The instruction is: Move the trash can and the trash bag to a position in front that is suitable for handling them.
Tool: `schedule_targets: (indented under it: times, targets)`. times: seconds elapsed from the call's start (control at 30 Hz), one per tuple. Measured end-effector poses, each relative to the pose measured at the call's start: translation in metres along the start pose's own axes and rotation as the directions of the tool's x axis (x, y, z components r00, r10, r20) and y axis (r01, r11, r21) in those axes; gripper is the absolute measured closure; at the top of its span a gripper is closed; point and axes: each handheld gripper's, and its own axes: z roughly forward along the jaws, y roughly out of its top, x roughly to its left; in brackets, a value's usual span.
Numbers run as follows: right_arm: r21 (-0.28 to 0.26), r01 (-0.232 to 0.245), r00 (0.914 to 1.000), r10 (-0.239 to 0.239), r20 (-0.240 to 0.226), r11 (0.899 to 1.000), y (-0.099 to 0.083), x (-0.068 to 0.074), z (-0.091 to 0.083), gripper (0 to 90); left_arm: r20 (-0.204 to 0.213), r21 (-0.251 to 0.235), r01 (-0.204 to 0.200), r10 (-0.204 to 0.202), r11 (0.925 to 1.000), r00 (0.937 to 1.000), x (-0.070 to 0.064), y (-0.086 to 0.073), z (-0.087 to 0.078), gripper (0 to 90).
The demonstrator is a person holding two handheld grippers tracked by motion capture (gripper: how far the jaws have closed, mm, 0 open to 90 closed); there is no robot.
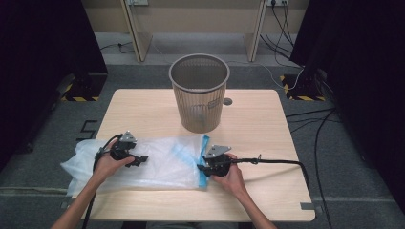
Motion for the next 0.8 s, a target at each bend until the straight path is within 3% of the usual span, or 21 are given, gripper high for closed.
schedule_targets:
  times: [0.07,0.2,0.27,0.37,0.53,0.67,0.73,0.8]
  targets:
    - [-0.007,-0.002,1.0000,0.002,0.003,1.000,0.006,-0.009,0.007,59.8,0.013,0.010,0.000,-0.001,0.9999,0.9999,-0.008,-0.009,-0.008,14.6]
    - [-0.013,0.005,0.9999,-0.005,-0.016,1.000,0.016,-0.028,0.020,60.7,0.035,0.036,-0.044,0.043,0.9984,0.9985,-0.026,-0.018,-0.019,14.7]
    - [-0.008,0.022,0.9997,-0.022,0.005,1.000,0.020,-0.039,0.025,58.7,0.059,0.044,-0.072,0.069,0.9964,0.9959,-0.032,-0.017,-0.020,15.0]
    - [0.004,0.015,0.9987,-0.015,0.048,1.000,0.028,-0.047,0.021,48.2,0.035,0.018,-0.083,0.082,0.9964,0.9960,-0.029,-0.009,-0.021,17.9]
    - [-0.053,-0.030,0.9989,0.032,0.034,0.998,0.039,-0.033,-0.010,35.8,0.026,-0.068,-0.024,0.025,0.9974,0.9993,-0.008,0.011,-0.030,16.7]
    - [-0.014,-0.042,0.9988,0.042,0.026,0.999,0.030,-0.017,-0.027,32.9,0.042,-0.105,0.022,-0.018,0.9942,0.9990,0.016,0.024,-0.028,14.9]
    - [0.025,-0.027,0.9995,0.027,0.018,0.999,0.023,-0.010,-0.028,32.4,0.069,-0.116,0.036,-0.028,0.9926,0.9972,0.021,0.028,-0.018,14.9]
    - [0.043,-0.012,0.9996,0.011,0.025,0.999,0.017,-0.006,-0.026,32.0,0.093,-0.104,0.024,-0.014,0.9943,0.9955,0.020,0.034,-0.007,15.0]
